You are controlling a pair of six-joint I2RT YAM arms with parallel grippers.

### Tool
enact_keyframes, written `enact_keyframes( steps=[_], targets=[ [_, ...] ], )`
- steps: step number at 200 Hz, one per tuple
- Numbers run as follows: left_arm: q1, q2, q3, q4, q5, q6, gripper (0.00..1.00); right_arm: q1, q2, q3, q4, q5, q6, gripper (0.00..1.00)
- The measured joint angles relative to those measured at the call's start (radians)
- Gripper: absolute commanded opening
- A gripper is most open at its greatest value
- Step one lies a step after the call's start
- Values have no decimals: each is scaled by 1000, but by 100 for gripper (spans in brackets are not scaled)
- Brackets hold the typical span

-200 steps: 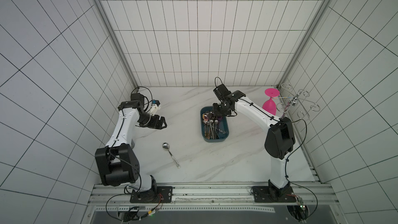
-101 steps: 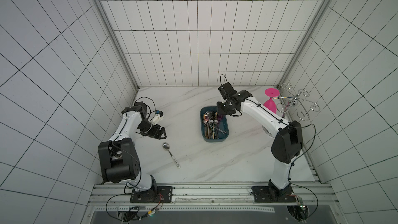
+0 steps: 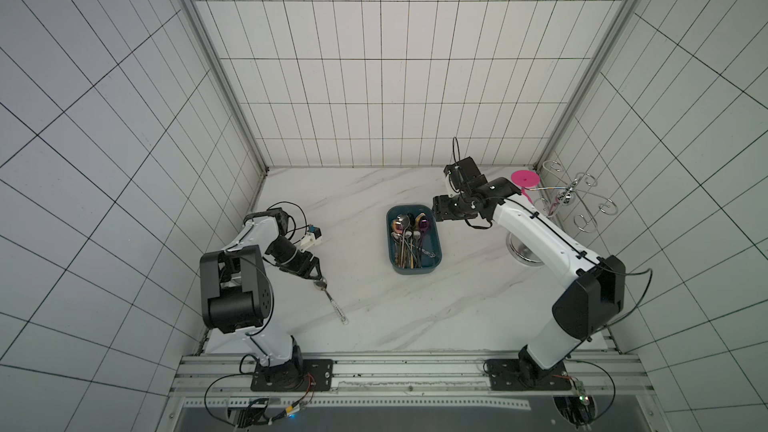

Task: Put the spoon into the storage box
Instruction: Pick up the spoon from the center of the board.

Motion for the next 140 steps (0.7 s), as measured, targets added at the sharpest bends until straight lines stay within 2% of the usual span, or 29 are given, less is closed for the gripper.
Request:
enact_keyframes(
  steps=[1, 3, 77, 108, 140],
  targets=[
    [0, 1, 0, 0, 1, 0, 76, 0, -2, 0, 0, 0, 1, 96],
    [0, 3, -1, 1, 2, 1, 75, 0, -7, -2, 1, 0, 0, 100],
    [0, 96, -8, 53, 21, 8, 55, -13, -145, -89, 68, 26, -83, 99],
    [0, 102, -19, 78, 31, 10, 48, -20, -167, -116, 95, 46, -95, 99],
    [-4, 102, -32, 87, 41, 9, 37, -38, -212, -168, 137, 65, -102, 99]
  ],
)
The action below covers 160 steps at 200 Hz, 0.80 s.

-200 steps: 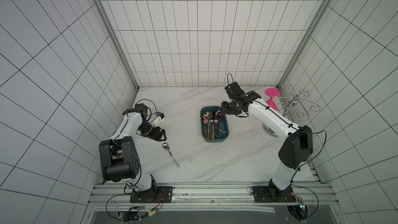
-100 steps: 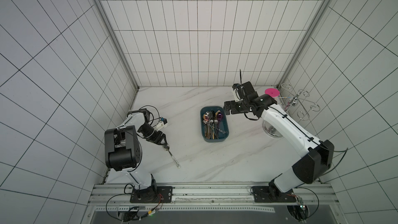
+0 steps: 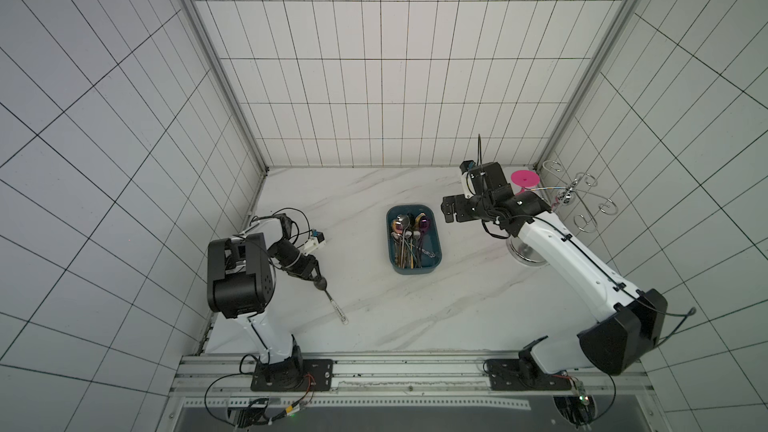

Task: Put the spoon into the storage box
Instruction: Pick up the spoon from the center of the board.

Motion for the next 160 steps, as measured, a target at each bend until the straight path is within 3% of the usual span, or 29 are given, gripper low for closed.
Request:
enact_keyframes(
  steps=[50, 94, 135, 160],
  targets=[
    [-18, 0, -14, 2, 10, -1, 33, -10, -131, -118, 121, -10, -32, 99],
    [-45, 0, -33, -2, 30, 6, 26, -10, -153, -137, 151, -65, -55, 99],
    [-53, 2, -42, -3, 42, 0, 0, -10, -152, -137, 153, -90, -48, 99],
    [-56, -8, -42, -11, 63, -9, 0, -10, -147, -137, 153, -101, -47, 99]
  ],
)
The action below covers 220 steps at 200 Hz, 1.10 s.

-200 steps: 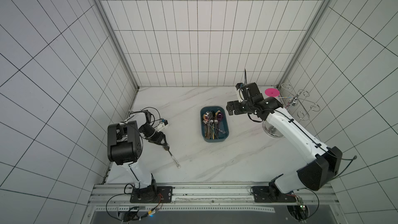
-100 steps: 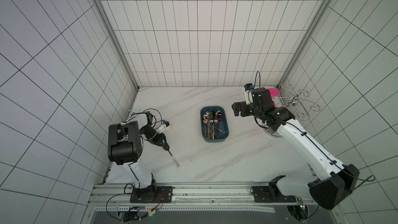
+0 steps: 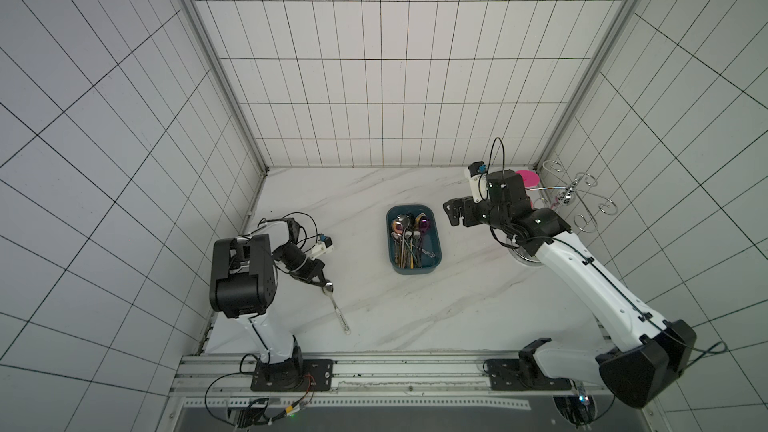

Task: Put the spoon into the storage box
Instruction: Pick up the spoon from the center of the board, then place the spoon in the storage box.

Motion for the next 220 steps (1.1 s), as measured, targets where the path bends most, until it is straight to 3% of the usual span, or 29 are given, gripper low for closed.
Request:
enact_keyframes(
  steps=[45, 98, 143, 185, 220],
  targets=[
    [-3, -12, 32, -12, 4, -20, 0, 0, 7, 0, -7, -15, 0, 99],
    [-43, -42, 187, -12, 18, -59, 0, 0, 6, -11, -8, -17, -3, 99],
    [-164, -23, 441, -16, 10, -85, 0, 0, -25, -39, -23, -14, -12, 99],
    [-284, 98, 779, -82, -5, -96, 0, 0, -114, -92, -53, -3, -28, 99],
    [-356, 138, 930, -107, 2, -106, 0, 0, -185, -141, -68, 16, -33, 99]
  ],
)
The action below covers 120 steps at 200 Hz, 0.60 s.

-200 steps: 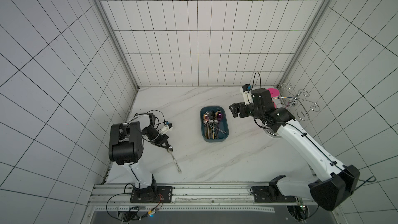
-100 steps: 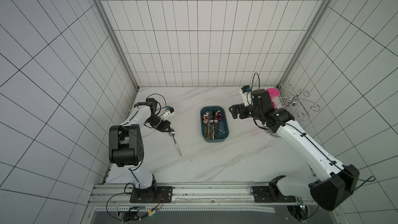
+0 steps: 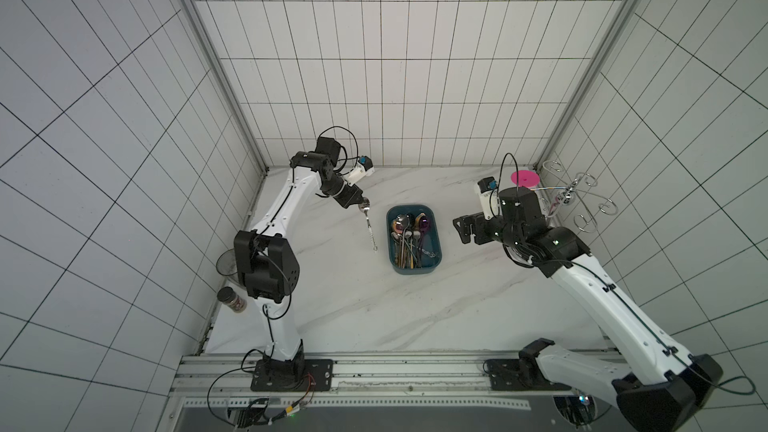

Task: Put the spoon into the storage box
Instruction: Place the spoon in the storage box.

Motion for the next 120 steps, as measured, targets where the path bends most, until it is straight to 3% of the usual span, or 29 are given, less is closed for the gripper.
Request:
enact_keyframes(
  steps=[48, 120],
  targets=[
    [-110, 21, 94, 22, 28, -1, 0, 0, -68, -53, -22, 25, -4, 99],
    [-245, 240, 224, 27, 17, -8, 0, 0, -182, -146, -51, 60, 3, 99]
  ],
)
